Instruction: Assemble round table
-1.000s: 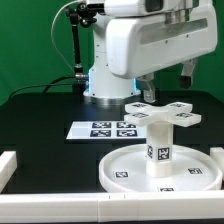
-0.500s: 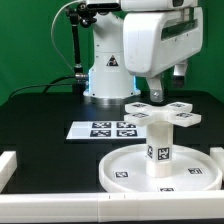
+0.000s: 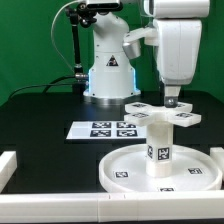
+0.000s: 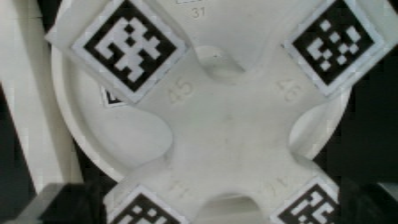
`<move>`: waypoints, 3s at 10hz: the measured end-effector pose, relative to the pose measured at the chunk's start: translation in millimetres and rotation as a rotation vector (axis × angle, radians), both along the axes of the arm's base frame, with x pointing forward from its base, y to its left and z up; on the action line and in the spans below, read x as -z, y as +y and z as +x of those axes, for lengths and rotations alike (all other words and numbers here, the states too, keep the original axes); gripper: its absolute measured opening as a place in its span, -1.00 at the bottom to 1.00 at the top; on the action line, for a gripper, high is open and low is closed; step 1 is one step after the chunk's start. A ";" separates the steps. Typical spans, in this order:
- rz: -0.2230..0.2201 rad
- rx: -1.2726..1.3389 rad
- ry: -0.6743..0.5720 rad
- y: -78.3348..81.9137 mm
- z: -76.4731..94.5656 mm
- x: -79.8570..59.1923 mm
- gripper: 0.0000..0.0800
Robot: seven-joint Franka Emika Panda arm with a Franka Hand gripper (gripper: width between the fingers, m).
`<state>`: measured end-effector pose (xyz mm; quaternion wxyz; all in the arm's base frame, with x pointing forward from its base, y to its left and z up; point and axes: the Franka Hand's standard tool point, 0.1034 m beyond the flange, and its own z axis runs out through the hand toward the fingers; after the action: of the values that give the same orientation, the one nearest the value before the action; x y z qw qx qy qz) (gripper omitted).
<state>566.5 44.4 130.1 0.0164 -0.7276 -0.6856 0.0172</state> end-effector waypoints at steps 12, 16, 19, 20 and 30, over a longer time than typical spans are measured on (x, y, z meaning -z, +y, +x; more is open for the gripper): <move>-0.007 -0.002 0.037 -10.9 -5.8 23.4 0.62; -0.009 0.017 0.037 -10.6 -5.6 22.9 0.62; -0.012 0.064 0.038 -4.9 -3.4 18.6 0.62; -0.013 0.086 0.044 -5.8 -4.0 18.8 0.62; -0.018 0.152 0.053 -9.5 -6.1 23.2 0.40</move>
Offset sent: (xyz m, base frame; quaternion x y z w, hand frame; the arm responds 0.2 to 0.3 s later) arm 0.0034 -0.0011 0.0004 -0.0001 0.0044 0.0048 1.0000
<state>560.4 34.9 106.9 0.0290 -0.7769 -0.6275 0.0414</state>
